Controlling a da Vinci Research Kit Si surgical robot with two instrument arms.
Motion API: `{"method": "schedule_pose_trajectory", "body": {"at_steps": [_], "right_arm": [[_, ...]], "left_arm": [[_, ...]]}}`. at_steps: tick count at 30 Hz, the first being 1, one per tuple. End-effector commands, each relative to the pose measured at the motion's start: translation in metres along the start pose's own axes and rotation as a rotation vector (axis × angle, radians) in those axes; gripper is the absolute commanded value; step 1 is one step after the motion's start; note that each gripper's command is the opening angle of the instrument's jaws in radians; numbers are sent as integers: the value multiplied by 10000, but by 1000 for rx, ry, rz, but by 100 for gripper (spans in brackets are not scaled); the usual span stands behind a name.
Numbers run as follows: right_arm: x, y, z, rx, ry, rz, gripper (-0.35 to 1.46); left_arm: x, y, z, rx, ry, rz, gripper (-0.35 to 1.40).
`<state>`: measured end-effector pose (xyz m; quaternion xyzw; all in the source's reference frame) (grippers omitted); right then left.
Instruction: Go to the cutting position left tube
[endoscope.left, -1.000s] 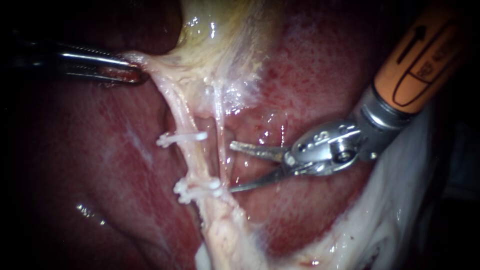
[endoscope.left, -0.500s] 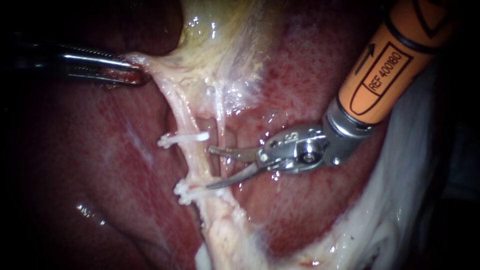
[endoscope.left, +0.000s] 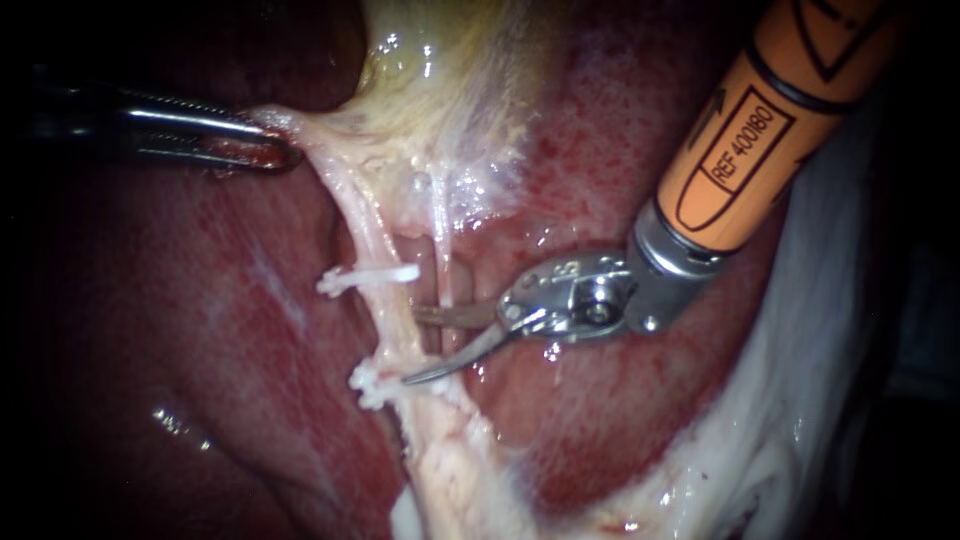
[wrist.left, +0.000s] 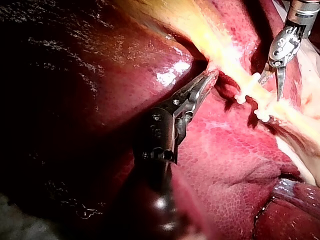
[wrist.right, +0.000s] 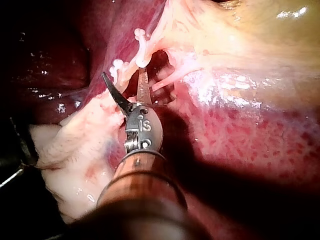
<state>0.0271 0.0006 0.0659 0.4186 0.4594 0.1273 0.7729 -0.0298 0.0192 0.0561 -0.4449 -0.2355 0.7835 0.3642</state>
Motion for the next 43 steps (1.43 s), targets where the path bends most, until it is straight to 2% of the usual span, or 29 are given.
{"method": "schedule_pose_trajectory", "body": {"at_steps": [1,9,19,22,32,36,43], "right_arm": [[3,0,3,6,7,4,143],[20,-2,22,38,73,38,143],[42,-3,37,58,108,63,143],[49,-7,38,65,119,70,143],[75,-36,34,96,143,86,145],[77,-38,34,100,142,90,145],[72,-33,33,97,144,107,142]], "left_arm": [[0,0,0,0,0,0,-35],[0,0,0,0,0,0,-35],[-1,0,2,-1,-1,0,-35],[-1,0,2,-1,-1,0,-35],[-1,0,2,-1,-1,0,-35],[-1,0,2,-1,-1,0,-35],[-1,0,2,-1,-1,0,-35]]}}
